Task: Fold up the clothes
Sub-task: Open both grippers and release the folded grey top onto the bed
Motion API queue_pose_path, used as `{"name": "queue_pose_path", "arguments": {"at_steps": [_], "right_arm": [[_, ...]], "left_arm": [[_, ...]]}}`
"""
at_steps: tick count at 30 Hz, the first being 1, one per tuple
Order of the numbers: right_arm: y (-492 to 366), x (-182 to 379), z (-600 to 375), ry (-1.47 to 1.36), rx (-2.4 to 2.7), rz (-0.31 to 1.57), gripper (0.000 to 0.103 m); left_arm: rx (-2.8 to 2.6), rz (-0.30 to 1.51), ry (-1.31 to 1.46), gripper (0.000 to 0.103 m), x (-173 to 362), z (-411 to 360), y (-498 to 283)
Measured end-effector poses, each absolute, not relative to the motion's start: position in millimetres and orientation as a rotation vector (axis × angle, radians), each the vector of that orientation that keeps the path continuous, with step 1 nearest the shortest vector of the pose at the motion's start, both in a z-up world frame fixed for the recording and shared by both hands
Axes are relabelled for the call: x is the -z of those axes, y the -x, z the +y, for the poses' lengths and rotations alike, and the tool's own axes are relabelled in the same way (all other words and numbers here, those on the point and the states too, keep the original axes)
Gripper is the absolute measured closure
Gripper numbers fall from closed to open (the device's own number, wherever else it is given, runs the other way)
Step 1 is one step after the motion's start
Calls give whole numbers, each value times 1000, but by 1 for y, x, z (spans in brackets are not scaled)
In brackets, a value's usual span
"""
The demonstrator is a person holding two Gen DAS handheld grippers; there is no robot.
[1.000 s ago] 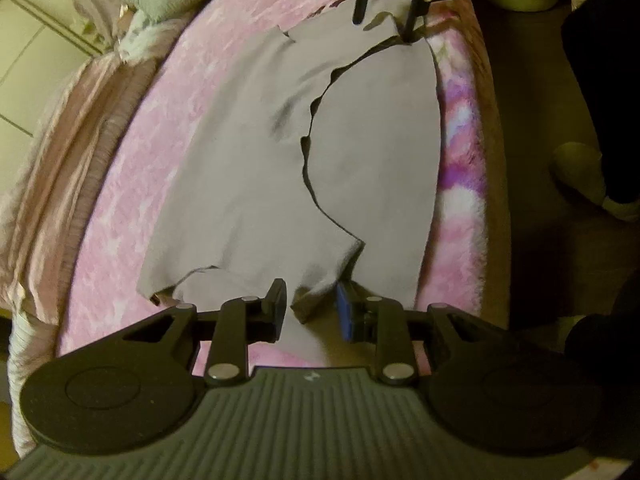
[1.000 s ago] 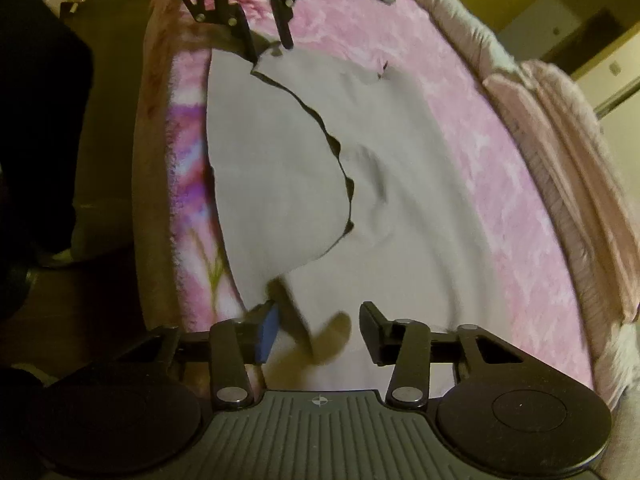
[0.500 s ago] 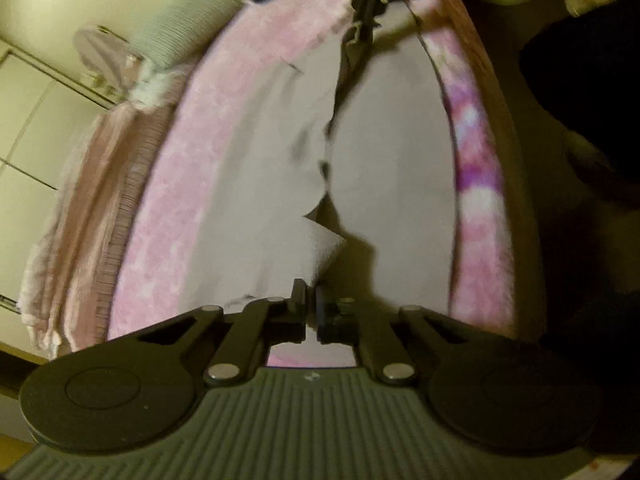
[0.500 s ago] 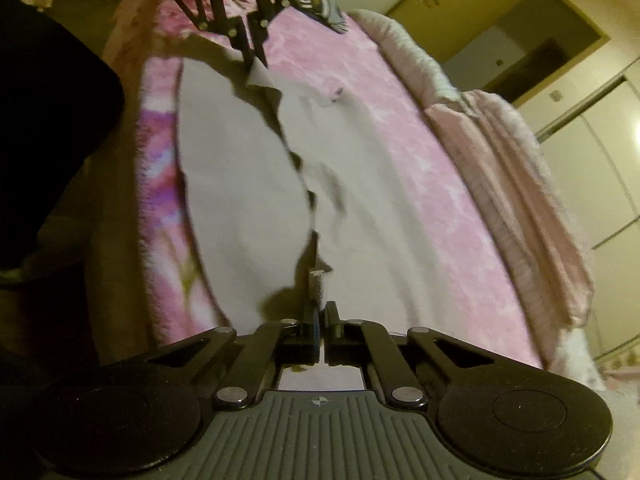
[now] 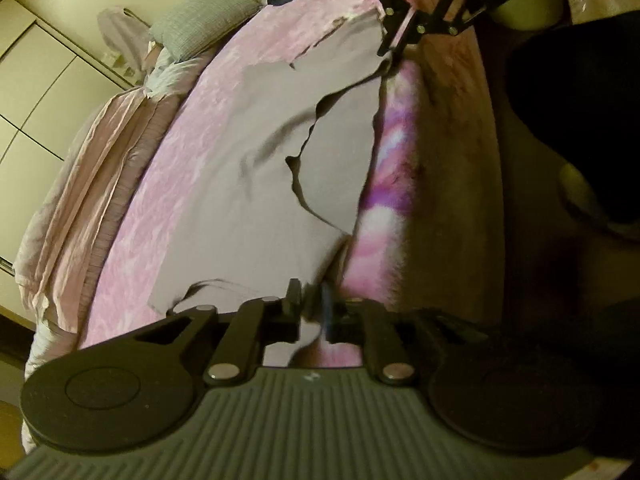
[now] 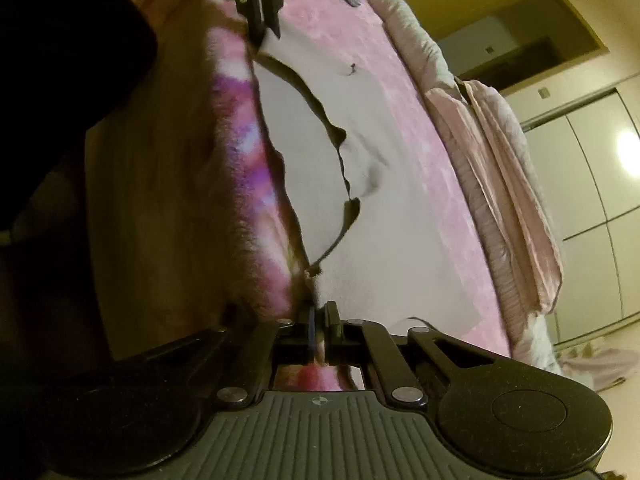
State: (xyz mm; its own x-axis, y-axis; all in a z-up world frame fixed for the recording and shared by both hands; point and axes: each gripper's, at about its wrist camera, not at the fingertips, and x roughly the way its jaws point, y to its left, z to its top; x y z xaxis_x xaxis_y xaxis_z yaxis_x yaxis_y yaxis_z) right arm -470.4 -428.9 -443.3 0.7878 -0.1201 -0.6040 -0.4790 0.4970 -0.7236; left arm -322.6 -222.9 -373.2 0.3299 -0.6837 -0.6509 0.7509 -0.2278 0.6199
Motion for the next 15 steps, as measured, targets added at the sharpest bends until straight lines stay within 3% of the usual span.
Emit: {"name": "queue_pose_path", "arguments": {"at_steps": [3,4,5,15], "right_arm": [[474,432,-430,990,-206,662,84],[474,428,-429,964,-197,661,73],[474,424,-428,928,-195,660,70],[431,390,-444,446,-85,701,71]], "left_arm": [[1316,83,-1192,91,363,-213,318],[1314,90,-1169,91,359,-211,316],[1311,95,-1149,91,355,-211,315],[1387,219,-1040,91,355,-254,287]]}}
